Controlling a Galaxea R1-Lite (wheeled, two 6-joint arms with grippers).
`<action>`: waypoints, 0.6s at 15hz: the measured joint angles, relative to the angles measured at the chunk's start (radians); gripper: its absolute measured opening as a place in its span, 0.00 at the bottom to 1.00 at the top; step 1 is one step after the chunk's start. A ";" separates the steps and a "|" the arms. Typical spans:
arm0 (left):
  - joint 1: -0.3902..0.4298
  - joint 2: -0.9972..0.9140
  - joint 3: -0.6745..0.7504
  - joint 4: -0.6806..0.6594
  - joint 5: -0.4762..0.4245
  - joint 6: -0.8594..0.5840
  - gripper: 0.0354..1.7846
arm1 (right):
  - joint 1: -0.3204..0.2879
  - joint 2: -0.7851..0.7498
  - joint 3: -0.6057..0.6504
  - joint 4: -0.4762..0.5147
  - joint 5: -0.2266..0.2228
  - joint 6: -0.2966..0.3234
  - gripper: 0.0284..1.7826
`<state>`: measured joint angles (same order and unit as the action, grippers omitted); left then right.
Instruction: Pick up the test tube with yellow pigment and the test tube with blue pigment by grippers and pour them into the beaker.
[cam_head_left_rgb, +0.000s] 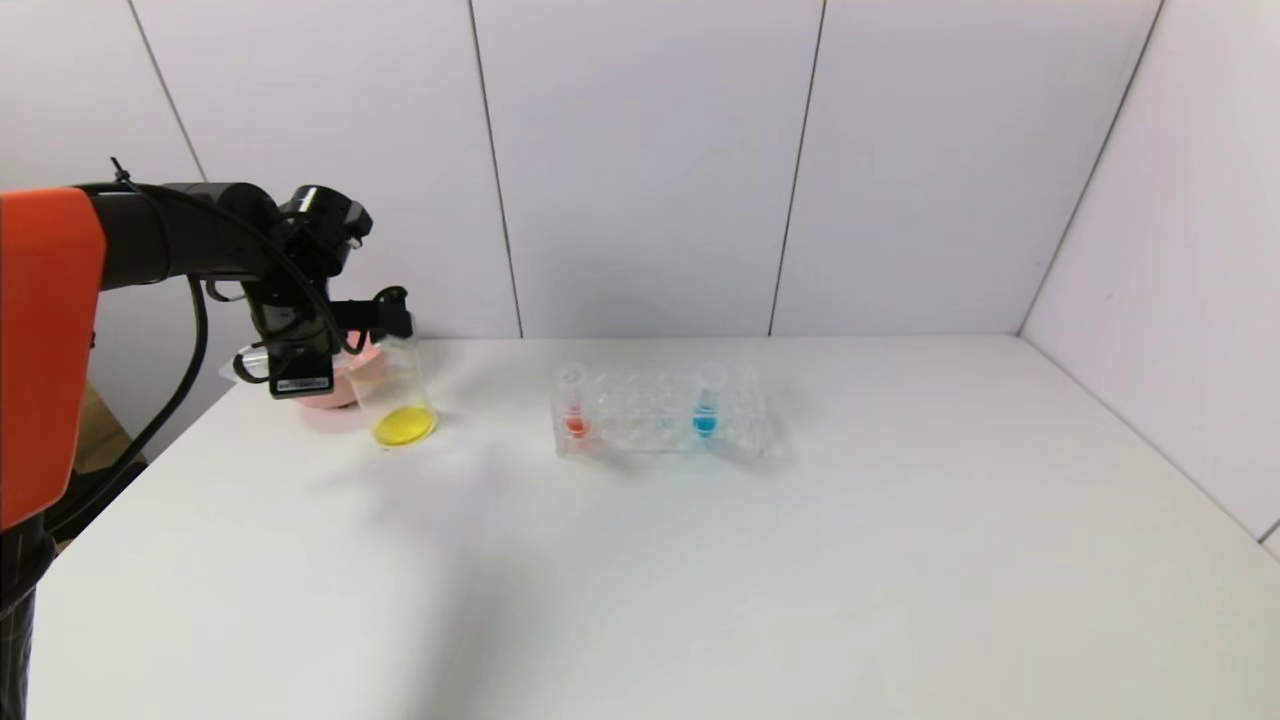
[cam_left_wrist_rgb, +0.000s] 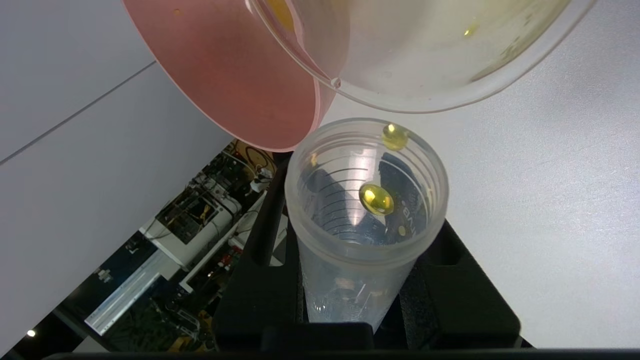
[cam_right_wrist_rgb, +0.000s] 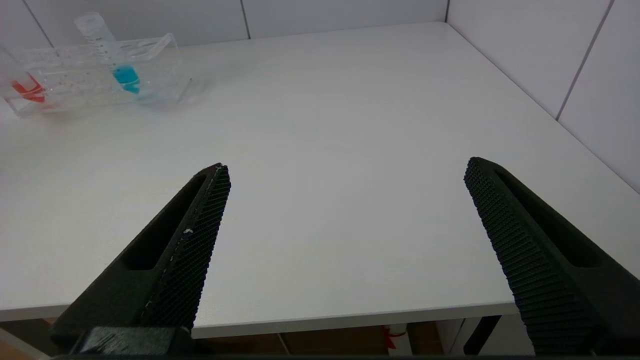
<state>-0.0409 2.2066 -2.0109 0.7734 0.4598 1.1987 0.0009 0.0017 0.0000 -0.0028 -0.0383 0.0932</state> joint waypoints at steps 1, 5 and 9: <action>-0.001 0.000 0.000 0.000 0.004 0.000 0.29 | 0.000 0.000 0.000 0.000 0.000 0.000 0.96; -0.008 0.000 0.000 0.000 0.029 0.002 0.29 | 0.000 0.000 0.000 0.000 0.000 0.000 0.96; -0.010 -0.002 0.000 0.006 0.034 0.001 0.29 | 0.000 0.000 0.000 0.000 0.000 0.000 0.96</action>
<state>-0.0504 2.2047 -2.0109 0.7794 0.4936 1.2002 0.0004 0.0017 0.0000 -0.0028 -0.0383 0.0932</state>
